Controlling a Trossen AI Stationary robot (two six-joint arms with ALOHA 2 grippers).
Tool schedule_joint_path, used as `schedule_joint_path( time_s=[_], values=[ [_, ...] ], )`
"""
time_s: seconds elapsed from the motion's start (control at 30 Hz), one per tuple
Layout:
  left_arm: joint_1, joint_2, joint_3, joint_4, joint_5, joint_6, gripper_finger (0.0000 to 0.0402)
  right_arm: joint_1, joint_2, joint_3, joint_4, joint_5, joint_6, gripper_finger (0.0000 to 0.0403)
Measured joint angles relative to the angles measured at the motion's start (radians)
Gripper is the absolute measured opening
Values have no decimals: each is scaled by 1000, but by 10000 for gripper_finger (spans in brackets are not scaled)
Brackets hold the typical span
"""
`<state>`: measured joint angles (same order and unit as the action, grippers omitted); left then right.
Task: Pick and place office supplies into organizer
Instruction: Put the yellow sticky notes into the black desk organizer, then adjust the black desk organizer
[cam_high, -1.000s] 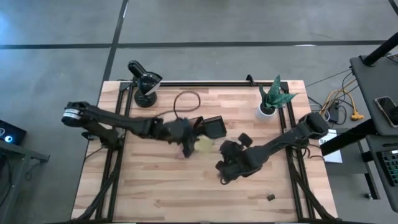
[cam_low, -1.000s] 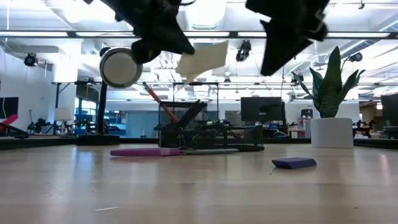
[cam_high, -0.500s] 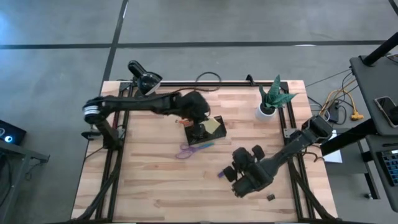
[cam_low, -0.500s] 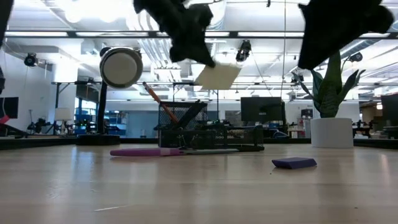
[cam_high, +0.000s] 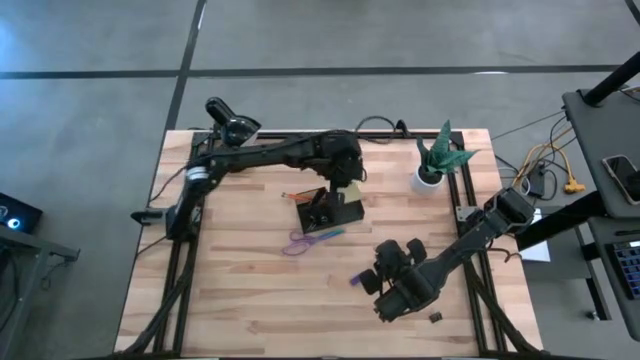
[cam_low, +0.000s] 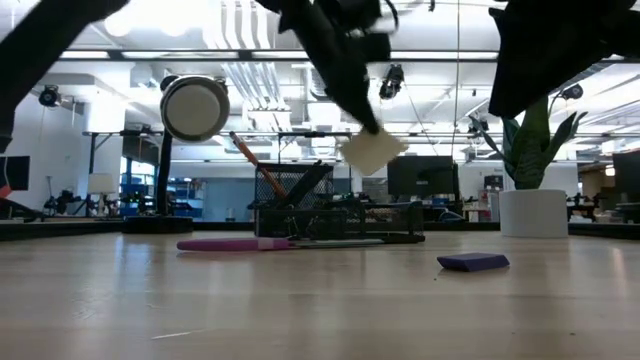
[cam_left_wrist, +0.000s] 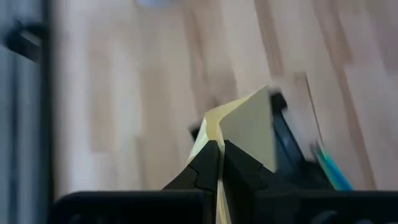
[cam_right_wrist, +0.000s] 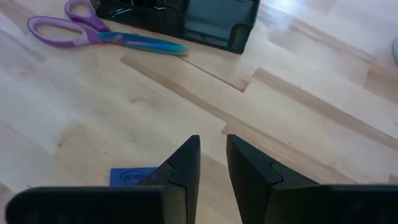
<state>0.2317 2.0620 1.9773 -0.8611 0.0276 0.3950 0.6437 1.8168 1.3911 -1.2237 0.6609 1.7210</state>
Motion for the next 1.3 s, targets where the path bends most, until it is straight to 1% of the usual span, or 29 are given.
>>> schedule_joint_path(
  time_s=[0.13, 0.27, 0.4, 0.5, 0.67, 0.87, 0.93, 1.03, 1.17, 1.3],
  values=[
    [1, 96, 48, -83, 36, 12, 0, 0, 0, -2, 1, -7, 0, 72],
    [5, 137, 51, -78, 61, 22, 0, 0, 0, -4, 1, -10, 4, 72],
    [12, 157, 47, -66, 81, 57, 0, 0, 0, -4, 2, -12, 7, 72],
    [19, 168, 47, -59, 85, 57, 0, 0, 0, -4, 2, -13, 8, 72],
    [24, 174, 31, -53, 121, 34, 0, 0, 0, -4, 3, -14, 7, 72],
    [22, 174, 22, -17, 120, 21, 0, 0, 0, -4, 2, -14, 7, 72],
    [21, 174, 13, 13, 100, 4, 5, 0, 0, -4, 2, -14, 7, 72],
    [18, 176, 13, 15, 89, -2, 28, 0, 0, -4, 2, -14, 6, 72],
    [11, 176, 13, 15, 85, -7, 79, 0, 0, -5, 2, -14, 1, 72],
    [2, 168, 24, -14, 38, -73, 128, 0, 0, -10, 1, -13, -20, 72]
  ],
)
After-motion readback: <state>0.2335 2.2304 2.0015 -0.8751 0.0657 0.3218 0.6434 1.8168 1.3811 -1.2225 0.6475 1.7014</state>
